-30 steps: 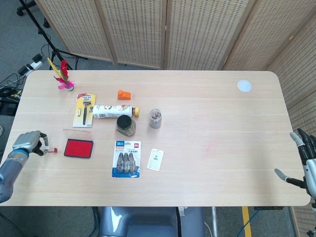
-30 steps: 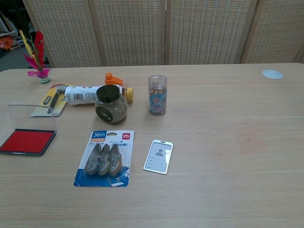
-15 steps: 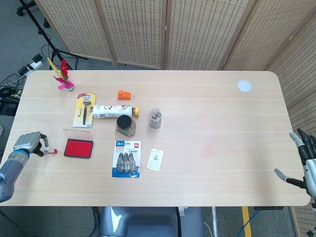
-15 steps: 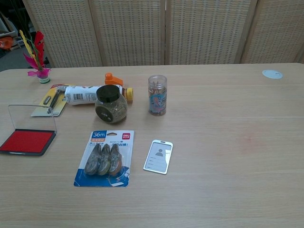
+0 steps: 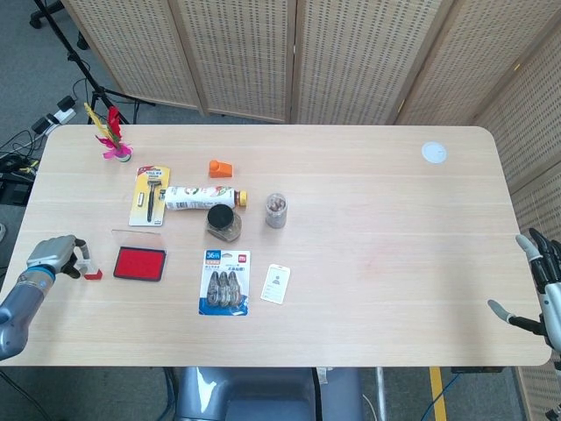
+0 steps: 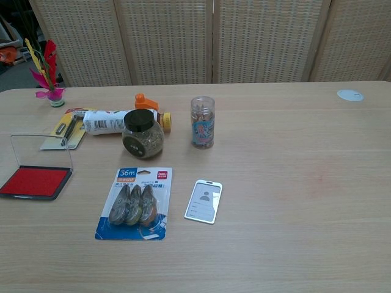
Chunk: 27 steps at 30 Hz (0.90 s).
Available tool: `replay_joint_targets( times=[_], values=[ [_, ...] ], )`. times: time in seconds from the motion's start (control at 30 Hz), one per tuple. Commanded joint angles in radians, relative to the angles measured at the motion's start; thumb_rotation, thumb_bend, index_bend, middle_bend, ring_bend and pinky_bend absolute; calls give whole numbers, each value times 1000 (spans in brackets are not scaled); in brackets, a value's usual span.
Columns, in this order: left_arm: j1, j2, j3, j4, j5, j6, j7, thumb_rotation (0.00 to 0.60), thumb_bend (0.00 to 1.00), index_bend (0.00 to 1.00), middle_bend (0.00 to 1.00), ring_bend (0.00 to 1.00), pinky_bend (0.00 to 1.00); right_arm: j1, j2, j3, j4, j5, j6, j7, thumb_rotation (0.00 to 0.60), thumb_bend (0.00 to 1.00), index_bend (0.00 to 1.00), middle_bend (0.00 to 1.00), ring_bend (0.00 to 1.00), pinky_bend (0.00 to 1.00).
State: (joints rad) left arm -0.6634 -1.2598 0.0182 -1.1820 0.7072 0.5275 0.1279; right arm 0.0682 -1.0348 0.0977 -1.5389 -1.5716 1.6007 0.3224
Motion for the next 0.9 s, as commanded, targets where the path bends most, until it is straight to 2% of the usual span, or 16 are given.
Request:
replay_joint_targets(
  times=[0.03, 0.73, 0.9],
  values=[
    [0, 5, 3, -9, 2, 5, 4, 600, 388, 528, 991, 976, 945, 0, 0, 0, 0, 0, 0, 0, 600, 0, 0, 0, 0, 0],
    [8, 84, 27, -149, 35, 73, 44, 600, 362, 486, 972, 968, 944, -3, 2, 1, -1, -2, 8, 8, 600, 0, 0, 0, 0, 0],
    [22, 112, 14, -189, 59, 110, 26, 600, 362, 472, 921, 965, 940, -4, 4, 2, -2, -3, 12, 13, 600, 0, 0, 0, 0, 0]
  ],
)
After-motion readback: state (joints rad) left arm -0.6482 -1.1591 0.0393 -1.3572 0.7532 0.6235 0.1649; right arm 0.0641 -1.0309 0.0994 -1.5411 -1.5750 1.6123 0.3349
